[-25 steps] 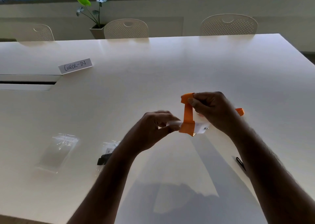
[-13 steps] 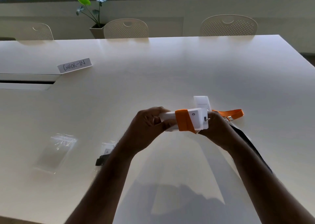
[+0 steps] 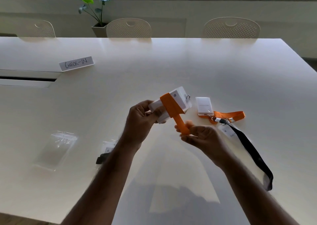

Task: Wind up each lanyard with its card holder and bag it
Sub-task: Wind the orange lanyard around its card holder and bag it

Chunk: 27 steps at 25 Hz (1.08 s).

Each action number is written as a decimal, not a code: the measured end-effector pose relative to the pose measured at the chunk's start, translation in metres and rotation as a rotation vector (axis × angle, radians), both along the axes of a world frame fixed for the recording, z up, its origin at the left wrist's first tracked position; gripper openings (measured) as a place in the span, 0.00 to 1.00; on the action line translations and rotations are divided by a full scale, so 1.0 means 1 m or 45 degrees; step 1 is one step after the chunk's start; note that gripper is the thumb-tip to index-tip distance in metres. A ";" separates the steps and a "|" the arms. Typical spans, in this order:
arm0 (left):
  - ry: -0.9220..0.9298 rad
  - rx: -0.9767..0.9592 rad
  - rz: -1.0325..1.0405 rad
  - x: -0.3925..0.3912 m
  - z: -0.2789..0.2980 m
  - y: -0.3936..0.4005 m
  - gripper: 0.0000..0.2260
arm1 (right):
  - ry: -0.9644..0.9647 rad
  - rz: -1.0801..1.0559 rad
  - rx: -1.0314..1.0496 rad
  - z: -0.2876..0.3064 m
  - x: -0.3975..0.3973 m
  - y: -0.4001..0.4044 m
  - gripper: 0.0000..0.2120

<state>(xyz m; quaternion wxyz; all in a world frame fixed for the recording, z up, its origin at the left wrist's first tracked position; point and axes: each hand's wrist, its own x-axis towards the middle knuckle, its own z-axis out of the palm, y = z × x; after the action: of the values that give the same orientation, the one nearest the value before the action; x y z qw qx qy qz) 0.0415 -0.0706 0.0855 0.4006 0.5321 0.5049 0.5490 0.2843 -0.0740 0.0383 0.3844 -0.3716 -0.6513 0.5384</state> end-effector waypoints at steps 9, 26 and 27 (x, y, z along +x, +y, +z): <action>0.533 0.091 0.140 0.007 -0.015 0.002 0.05 | 0.052 -0.078 0.133 0.034 -0.016 -0.002 0.08; 0.648 0.114 -0.109 0.029 -0.024 -0.007 0.08 | 0.211 -0.241 -0.138 0.032 -0.024 0.016 0.11; 0.648 0.115 -0.115 0.028 -0.024 -0.007 0.08 | 0.147 -0.222 -0.090 0.032 -0.024 0.016 0.11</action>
<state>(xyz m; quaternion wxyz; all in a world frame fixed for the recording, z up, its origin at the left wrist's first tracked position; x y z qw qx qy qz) 0.0691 -0.0778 0.0616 0.2608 0.6924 0.5401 0.4010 0.2606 -0.0578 0.0701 0.4532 -0.4087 -0.5739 0.5461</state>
